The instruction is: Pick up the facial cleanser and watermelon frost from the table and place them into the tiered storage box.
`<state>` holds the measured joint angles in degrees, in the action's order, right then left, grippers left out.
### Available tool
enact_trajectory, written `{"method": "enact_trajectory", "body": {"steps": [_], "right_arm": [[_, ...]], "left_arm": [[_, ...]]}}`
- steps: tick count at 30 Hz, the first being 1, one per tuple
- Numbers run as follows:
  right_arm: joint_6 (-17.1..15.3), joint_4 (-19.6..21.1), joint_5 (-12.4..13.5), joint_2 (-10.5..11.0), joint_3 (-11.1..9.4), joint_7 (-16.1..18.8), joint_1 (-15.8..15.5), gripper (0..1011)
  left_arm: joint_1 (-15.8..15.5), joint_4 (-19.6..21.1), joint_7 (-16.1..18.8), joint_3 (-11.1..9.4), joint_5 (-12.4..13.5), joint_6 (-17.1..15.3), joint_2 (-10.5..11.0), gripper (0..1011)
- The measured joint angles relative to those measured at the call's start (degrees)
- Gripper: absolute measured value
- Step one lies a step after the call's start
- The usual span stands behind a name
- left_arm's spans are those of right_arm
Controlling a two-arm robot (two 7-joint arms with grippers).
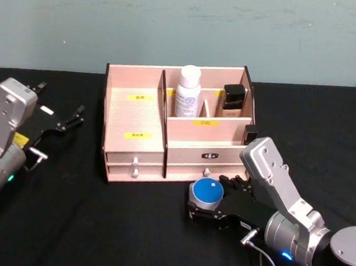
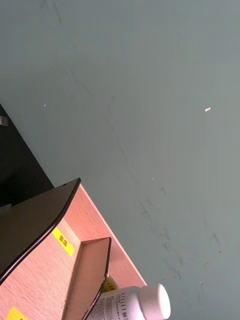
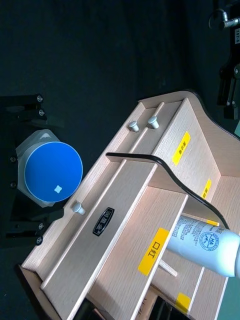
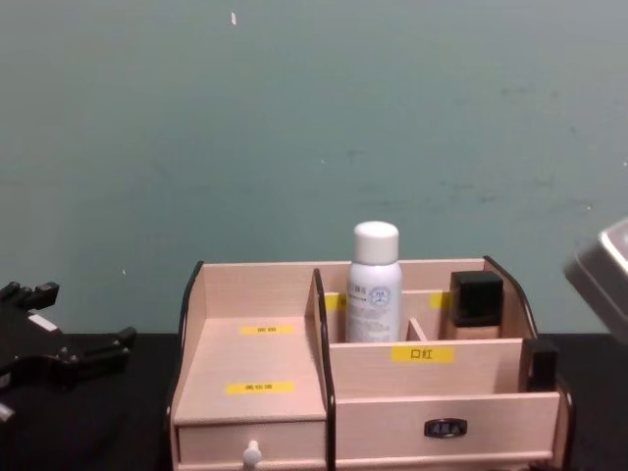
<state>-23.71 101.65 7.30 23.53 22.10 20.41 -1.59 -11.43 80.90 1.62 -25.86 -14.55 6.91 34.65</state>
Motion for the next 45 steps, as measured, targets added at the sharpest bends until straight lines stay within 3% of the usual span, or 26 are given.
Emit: {"method": "enact_trajectory", "body": {"steps": [25,37,45], "right_arm": [[0.35,-1.21,-0.82,-0.39,0.59,0.41,0.7,998],[0.35,-1.13,-0.72,-0.39,0.52,0.38,0.64,729],[0.35,-1.11,-0.68,-0.39,0.52,0.34,0.62,728]], "left_arm": [[0.0,0.0,0.0,0.0,0.0,0.0,0.0,1001],[0.0,0.0,0.0,0.0,0.0,0.0,0.0,1001],[0.0,0.0,0.0,0.0,0.0,0.0,0.0,1001]]}}
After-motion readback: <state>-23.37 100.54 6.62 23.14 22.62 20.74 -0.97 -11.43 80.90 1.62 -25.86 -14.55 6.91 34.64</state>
